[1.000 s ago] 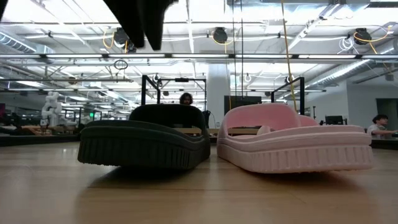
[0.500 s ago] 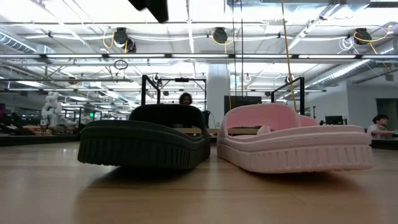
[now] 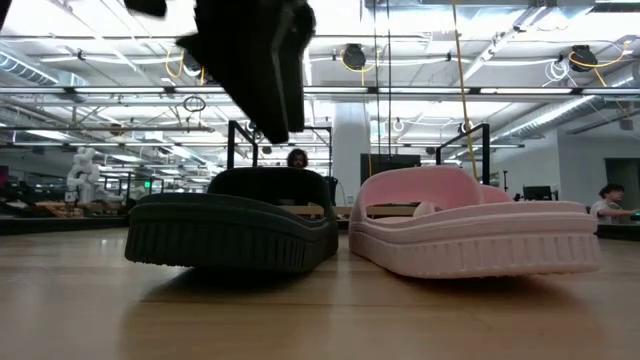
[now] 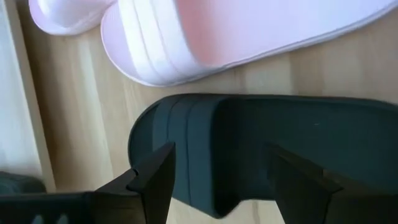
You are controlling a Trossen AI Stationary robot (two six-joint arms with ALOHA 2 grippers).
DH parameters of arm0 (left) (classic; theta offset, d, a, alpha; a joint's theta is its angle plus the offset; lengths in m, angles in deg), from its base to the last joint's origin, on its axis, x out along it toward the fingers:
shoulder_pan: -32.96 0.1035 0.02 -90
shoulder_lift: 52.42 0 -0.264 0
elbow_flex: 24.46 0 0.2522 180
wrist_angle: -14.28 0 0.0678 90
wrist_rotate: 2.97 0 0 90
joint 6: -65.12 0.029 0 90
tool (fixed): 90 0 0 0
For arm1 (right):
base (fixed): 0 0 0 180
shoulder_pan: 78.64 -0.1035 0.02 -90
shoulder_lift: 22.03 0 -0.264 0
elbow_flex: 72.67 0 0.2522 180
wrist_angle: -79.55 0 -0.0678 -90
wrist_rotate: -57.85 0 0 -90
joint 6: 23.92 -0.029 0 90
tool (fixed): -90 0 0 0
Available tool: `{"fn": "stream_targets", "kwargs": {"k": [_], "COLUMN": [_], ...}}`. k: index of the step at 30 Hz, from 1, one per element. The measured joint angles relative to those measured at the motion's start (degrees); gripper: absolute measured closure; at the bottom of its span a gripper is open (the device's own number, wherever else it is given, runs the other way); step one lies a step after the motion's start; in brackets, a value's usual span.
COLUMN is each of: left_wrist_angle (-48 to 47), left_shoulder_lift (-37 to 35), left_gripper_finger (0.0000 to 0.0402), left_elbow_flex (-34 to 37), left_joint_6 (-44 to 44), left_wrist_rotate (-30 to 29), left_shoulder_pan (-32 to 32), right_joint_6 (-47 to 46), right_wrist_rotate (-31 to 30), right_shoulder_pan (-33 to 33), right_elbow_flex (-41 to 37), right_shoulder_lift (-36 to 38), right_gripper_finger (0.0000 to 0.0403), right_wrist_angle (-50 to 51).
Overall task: Pick and place slides into the shelf
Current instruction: Put the black slide on the shelf
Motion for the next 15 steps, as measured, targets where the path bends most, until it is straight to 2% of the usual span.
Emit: {"fn": "stream_targets", "kwargs": {"k": [6, 15], "left_wrist_angle": [-0.36, -0.81], "left_shoulder_lift": [2.72, 4.68], "left_gripper_finger": [0.0167, 0.0167], "left_elbow_flex": [0.01, 0.06], "left_joint_6": [-0.03, -1.58], "left_wrist_rotate": [-0.82, -3.10], "left_shoulder_pan": [1.00, 2.59], "right_joint_6": [0.00, -0.02], "right_wrist_rotate": [0.35, 5.07], "right_shoulder_pan": [0.00, 0.02], "right_elbow_flex": [0.00, 0.00], "right_shoulder_lift": [0.00, 0.00], "right_gripper_finger": [0.0305, 0.0305], "right_wrist_angle": [0.41, 0.64]}}
